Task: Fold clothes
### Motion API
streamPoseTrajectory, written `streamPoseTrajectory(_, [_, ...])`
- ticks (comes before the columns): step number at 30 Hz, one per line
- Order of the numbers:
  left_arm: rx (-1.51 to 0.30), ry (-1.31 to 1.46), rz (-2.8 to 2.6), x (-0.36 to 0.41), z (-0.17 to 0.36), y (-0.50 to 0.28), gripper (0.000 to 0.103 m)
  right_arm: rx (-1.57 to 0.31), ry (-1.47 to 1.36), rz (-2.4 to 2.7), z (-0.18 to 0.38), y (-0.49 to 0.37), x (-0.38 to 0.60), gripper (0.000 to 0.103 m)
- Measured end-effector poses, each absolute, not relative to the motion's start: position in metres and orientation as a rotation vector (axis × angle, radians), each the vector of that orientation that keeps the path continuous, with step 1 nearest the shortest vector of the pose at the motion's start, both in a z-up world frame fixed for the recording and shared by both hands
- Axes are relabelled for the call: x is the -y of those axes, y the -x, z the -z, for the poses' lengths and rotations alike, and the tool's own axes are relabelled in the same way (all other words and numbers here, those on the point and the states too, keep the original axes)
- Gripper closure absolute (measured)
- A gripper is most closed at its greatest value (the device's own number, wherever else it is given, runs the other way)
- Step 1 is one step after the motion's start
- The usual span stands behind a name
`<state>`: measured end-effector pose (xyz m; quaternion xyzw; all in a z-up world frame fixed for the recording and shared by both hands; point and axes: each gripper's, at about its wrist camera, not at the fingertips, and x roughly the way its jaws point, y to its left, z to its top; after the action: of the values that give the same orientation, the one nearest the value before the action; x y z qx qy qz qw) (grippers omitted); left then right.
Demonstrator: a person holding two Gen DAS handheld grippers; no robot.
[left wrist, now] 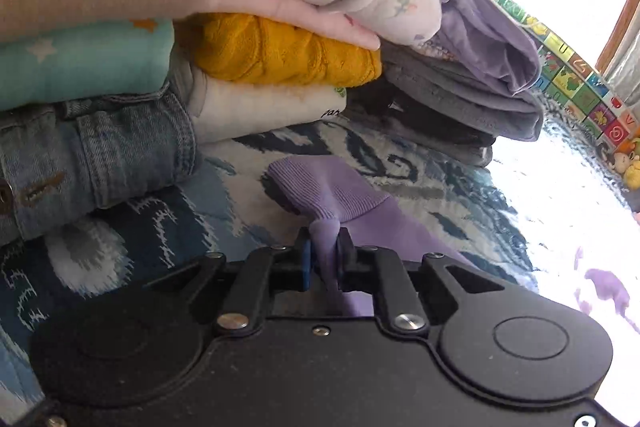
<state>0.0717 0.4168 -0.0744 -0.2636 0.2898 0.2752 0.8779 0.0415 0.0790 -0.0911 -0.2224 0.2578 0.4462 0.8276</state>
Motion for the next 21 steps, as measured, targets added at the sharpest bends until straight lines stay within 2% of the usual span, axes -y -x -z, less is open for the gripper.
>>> streamPoseTrajectory(2, [-0.661, 0.491, -0.579, -0.416, 0.081, -0.072, 0.076, -0.532, 0.472, -0.967, 0.085, -0.032, -0.072, 0.067])
streamPoseTrajectory(5, [-0.651, 0.349, -0.631, -0.397, 0.062, -0.061, 0.056, -0.515, 0.431, -1.004, 0.073, -0.015, -0.043, 0.069])
streamPoseTrajectory(7, [-0.628, 0.267, -0.648, -0.375, 0.046, -0.048, 0.056, -0.517, 0.421, -1.001, 0.070, -0.004, -0.020, 0.069])
streamPoseTrajectory(12, [-0.581, 0.307, -0.349, -0.299, 0.027, -0.027, 0.056, -0.533, 0.383, -0.932, 0.065, 0.006, 0.034, 0.069])
streamPoseTrajectory(19, [-0.644, 0.245, -0.027, -0.178, 0.046, -0.052, 0.056, -0.471, 0.195, -0.658, 0.056, -0.035, 0.106, 0.071])
streamPoseTrajectory(21, [-0.672, 0.197, -0.046, -0.152, 0.062, -0.058, 0.056, -0.559, 0.197, -0.604, 0.075, -0.058, 0.114, 0.070])
